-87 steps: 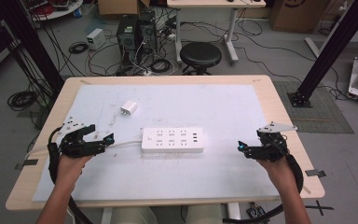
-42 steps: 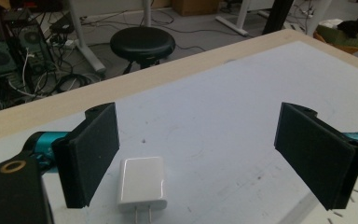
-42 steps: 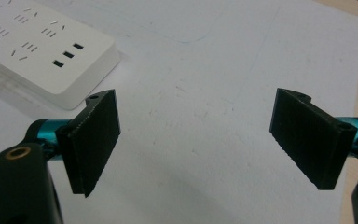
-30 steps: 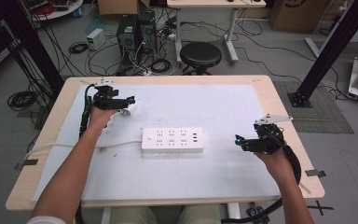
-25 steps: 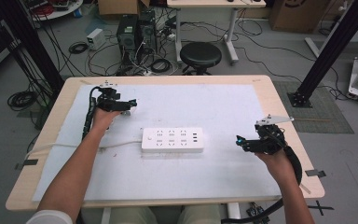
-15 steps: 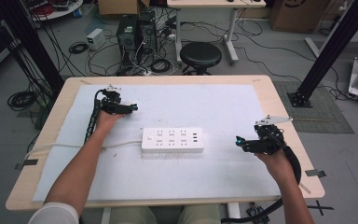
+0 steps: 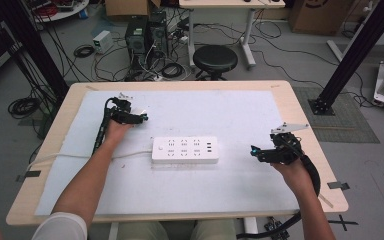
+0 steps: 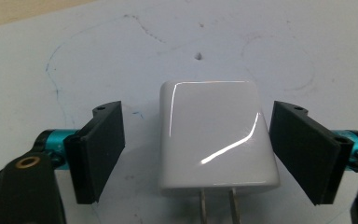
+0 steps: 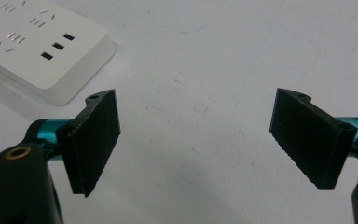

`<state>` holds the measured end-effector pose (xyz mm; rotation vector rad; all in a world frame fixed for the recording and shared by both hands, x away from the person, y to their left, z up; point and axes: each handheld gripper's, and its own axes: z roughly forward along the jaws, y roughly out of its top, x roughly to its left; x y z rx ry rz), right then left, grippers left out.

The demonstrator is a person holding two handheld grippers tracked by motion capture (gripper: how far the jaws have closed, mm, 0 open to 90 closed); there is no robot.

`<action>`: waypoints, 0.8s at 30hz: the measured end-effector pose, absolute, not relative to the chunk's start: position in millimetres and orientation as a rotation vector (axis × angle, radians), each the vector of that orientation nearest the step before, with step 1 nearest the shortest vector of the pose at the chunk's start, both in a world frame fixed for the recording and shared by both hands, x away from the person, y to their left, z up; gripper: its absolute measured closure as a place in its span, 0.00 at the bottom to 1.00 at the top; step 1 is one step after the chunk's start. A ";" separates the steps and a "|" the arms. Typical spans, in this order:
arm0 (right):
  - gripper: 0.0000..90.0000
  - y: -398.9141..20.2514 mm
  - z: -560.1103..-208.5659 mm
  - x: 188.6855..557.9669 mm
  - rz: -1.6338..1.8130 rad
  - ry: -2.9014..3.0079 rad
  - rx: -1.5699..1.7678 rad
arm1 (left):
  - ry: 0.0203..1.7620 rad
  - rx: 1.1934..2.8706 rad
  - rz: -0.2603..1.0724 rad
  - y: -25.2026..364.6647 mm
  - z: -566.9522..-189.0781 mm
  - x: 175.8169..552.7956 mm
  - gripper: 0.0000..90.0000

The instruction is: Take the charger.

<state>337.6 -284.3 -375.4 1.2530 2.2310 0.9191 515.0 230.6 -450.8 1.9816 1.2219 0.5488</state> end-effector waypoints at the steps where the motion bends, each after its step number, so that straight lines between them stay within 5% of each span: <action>1: 0.18 -284.3 -375.4 337.6 0.919 2.231 1.253 | 1.222 1.982 0.549 230.6 -450.8 515.0 0.23; 19: 0.18 -286.4 -377.4 337.2 0.922 2.224 1.263 | 1.196 2.006 0.531 229.7 -450.2 513.0 0.47; 24: 0.18 -286.1 -376.9 336.9 0.921 2.226 1.260 | 1.198 2.004 0.515 232.2 -448.8 511.4 0.47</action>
